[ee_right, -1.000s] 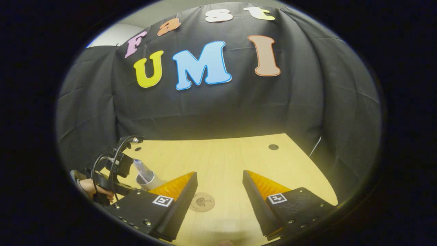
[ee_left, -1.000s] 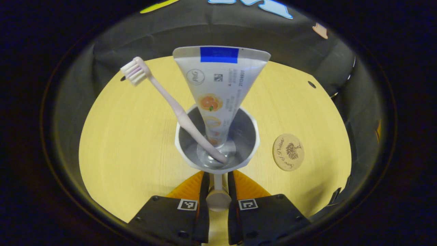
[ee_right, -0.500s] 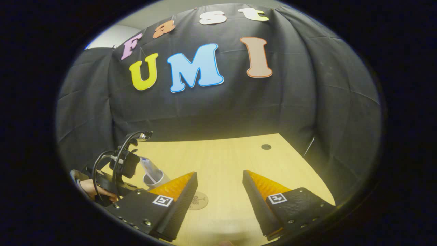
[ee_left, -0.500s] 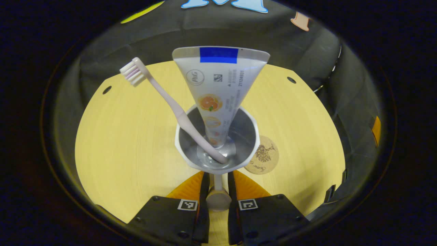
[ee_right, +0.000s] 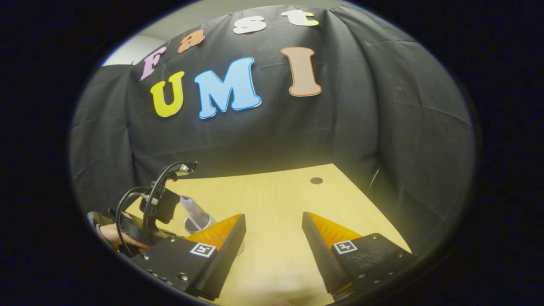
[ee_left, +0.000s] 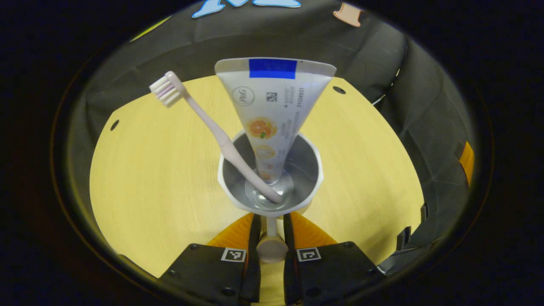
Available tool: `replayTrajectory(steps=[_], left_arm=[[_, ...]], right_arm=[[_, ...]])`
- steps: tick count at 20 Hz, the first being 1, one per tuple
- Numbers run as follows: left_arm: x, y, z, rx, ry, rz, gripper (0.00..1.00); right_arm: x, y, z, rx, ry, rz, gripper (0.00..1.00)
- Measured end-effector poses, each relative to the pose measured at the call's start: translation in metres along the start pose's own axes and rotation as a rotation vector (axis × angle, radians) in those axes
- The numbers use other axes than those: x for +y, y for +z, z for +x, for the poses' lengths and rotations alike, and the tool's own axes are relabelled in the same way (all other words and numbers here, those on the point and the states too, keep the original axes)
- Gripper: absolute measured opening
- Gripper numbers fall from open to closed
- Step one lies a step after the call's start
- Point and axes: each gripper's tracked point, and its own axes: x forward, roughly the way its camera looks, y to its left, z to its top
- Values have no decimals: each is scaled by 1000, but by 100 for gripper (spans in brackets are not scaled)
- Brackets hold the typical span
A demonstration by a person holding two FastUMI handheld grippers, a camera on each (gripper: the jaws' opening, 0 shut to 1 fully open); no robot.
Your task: Put the toothbrush and toothpaste on the desktop into the cup, then pick up the cup and place it on the coaster on the desktop.
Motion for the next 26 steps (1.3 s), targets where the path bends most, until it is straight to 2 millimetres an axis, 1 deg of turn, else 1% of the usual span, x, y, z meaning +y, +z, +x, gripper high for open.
replayTrajectory(steps=[1,2,3,4,5,6,9,11,12,15,16,19,21,22,24,25,26], left_arm=[[-3,-1,2,5,1,5,27],[-6,-2,4,10,3,10,29],[-9,-2,6,14,7,15,29],[-10,-5,8,22,15,25,27],[-12,-8,10,29,21,29,27],[-14,-10,12,41,25,24,27],[-14,-11,11,53,35,15,29],[-10,-13,9,62,51,24,27],[-9,-13,10,60,60,26,30],[-9,-13,12,58,65,19,31],[-9,-13,11,55,65,12,34],[-9,-16,15,46,69,-24,36],[-10,-16,16,31,76,-47,35],[-9,-16,15,22,77,-54,43],[-13,-12,8,-14,71,-66,60],[-16,-10,3,-36,64,-65,67],[-17,-8,-3,-59,62,-65,80]], right_arm=[[-3,-1,0,0,0,6,85],[-5,-1,-1,1,2,11,82],[-7,-1,-2,1,2,13,85],[-11,-1,-2,1,0,14,85],[-14,0,-3,-1,-1,14,82],[-18,-1,-3,-1,-1,16,85],[-26,-2,-2,3,1,18,85],[-28,-3,-2,8,10,16,85],[-29,-3,-2,9,14,15,85],[-35,-2,-3,8,31,10,85],[-37,-1,-3,10,37,7,85],[-43,-5,-3,24,62,0,85],[-48,-6,-3,33,73,-11,85],[-50,-5,-4,34,77,-17,82],[-54,-3,-3,34,78,-29,82],[-56,0,-3,31,77,-32,85],[-56,1,-4,26,76,-37,85]])
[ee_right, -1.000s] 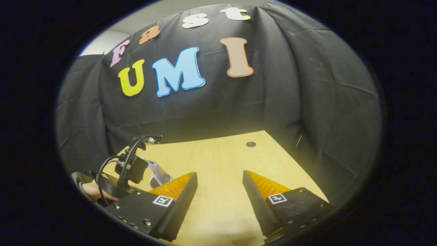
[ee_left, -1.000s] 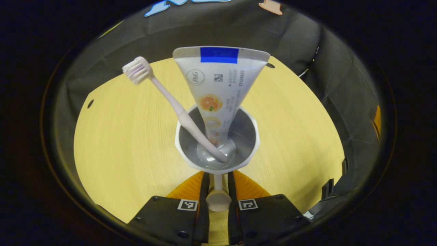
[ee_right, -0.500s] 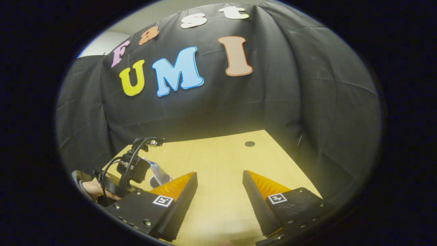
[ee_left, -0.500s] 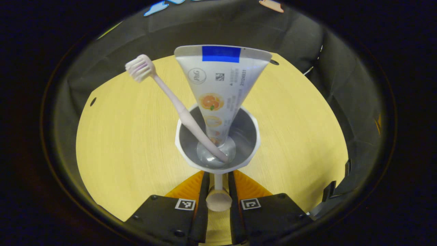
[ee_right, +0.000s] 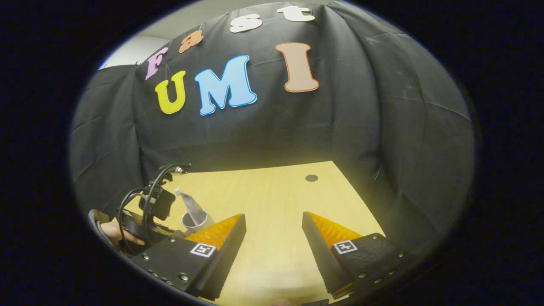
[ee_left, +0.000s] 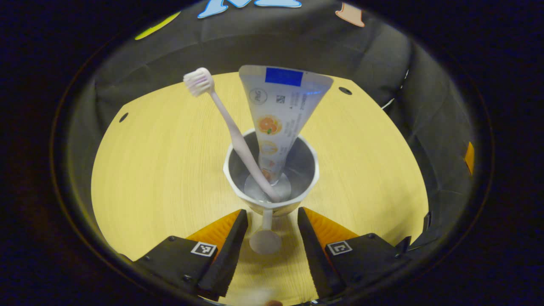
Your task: Put the toothbrush and toothpaste on the desktop into the cup, then pick up the cup and place it on the coaster on the desktop.
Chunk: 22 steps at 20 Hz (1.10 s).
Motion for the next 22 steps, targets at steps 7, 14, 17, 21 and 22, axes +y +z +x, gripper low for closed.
replayTrajectory(steps=[7,14,17,21,22], left_arm=[[15,30,-83,-292,5,10,89],[45,69,-200,-712,38,-21,90],[54,75,-232,-804,51,4,90],[67,82,-281,-918,96,30,89],[66,83,-289,-937,98,27,89]], right_arm=[[17,27,-19,-95,-52,-21,85],[72,49,-56,-207,-69,-91,85],[90,53,-74,-242,-87,-144,84],[111,64,-96,-300,-92,-172,85],[113,67,-99,-312,-95,-175,85]])
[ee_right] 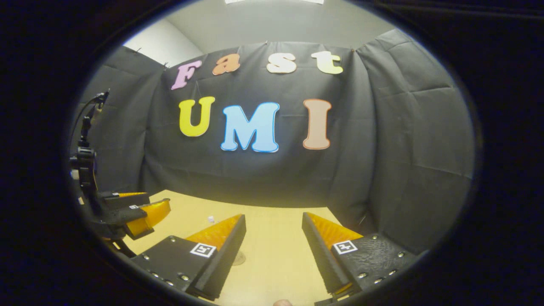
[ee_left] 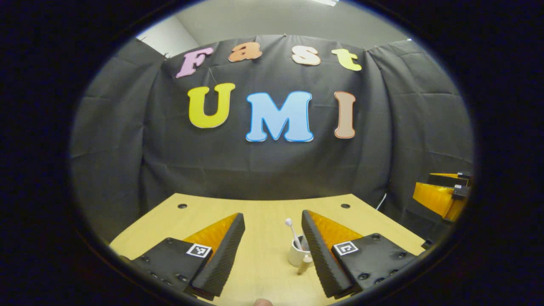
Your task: Put the toothbrush and toothpaste on the desktop into the cup, then pick up the cup and place it on the coaster on the desktop.
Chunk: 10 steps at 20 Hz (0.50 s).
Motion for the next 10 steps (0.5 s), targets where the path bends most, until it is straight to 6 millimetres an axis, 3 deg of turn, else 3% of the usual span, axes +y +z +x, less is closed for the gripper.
replayTrajectory(steps=[4,9,10], left_arm=[[1,25,-6,-80,23,-7,88],[-28,45,-13,-117,60,-18,88],[-32,49,-13,-135,73,-22,88]], right_arm=[[-4,8,-5,-41,4,16,85],[-29,12,0,-65,28,20,82],[-38,13,0,-70,22,20,85]])
